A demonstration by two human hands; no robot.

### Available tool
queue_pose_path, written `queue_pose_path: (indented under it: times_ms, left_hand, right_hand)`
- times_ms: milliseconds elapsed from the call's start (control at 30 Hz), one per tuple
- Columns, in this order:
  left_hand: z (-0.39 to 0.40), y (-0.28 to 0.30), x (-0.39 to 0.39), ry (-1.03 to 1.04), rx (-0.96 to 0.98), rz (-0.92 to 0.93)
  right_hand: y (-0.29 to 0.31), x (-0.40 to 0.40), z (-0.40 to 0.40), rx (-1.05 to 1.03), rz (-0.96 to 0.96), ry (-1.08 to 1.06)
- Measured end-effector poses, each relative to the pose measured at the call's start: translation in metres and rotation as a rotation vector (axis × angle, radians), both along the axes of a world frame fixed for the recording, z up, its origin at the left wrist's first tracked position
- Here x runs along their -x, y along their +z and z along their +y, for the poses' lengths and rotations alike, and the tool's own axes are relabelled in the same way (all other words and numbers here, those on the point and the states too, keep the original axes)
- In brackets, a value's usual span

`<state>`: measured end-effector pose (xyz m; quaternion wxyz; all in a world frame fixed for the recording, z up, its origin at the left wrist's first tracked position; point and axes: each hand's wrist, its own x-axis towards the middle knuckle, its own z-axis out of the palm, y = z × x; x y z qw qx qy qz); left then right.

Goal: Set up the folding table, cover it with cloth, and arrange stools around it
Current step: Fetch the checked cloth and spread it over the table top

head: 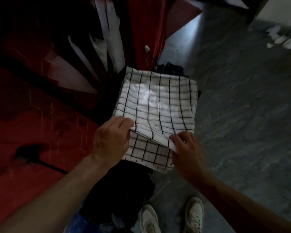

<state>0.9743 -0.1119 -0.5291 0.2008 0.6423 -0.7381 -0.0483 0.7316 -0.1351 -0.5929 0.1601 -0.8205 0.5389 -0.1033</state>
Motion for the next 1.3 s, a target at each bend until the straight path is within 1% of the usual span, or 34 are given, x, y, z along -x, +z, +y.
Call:
queue_pose_path:
  times_ms: [167, 400, 600, 733, 867, 1033, 1200, 1300]
  left_hand:
    - [-0.011, 0.082, 0.001, -0.015, 0.061, -0.025]
    - [-0.014, 0.212, 0.013, -0.059, 0.051, -0.12]
    - [0.007, 0.306, 0.025, -0.125, 0.035, -0.173]
    - [0.018, 0.346, 0.046, -0.125, 0.027, -0.174]
    - [0.016, 0.376, 0.072, -0.162, 0.082, -0.145]
    - [-0.001, 0.404, 0.113, -0.31, 0.155, -0.141]
    - [-0.013, 0.424, 0.174, -0.493, 0.196, -0.143]
    - [-0.016, 0.428, 0.212, -0.569, 0.222, -0.174]
  right_hand:
    - [0.086, 0.026, -0.023, 0.077, -0.039, 0.033]
    - [0.229, 0.049, -0.043, 0.082, 0.024, 0.053]
    - [0.355, 0.063, -0.028, 0.171, 0.096, 0.087]
    - [0.416, 0.08, -0.008, 0.208, 0.114, 0.073]
    - [0.453, 0.108, 0.01, 0.217, 0.179, -0.007]
    - [0.482, 0.151, 0.034, 0.197, 0.288, -0.141]
    - [0.501, 0.207, 0.069, 0.184, 0.285, -0.297]
    - [0.503, 0.241, 0.085, 0.181, 0.236, -0.362]
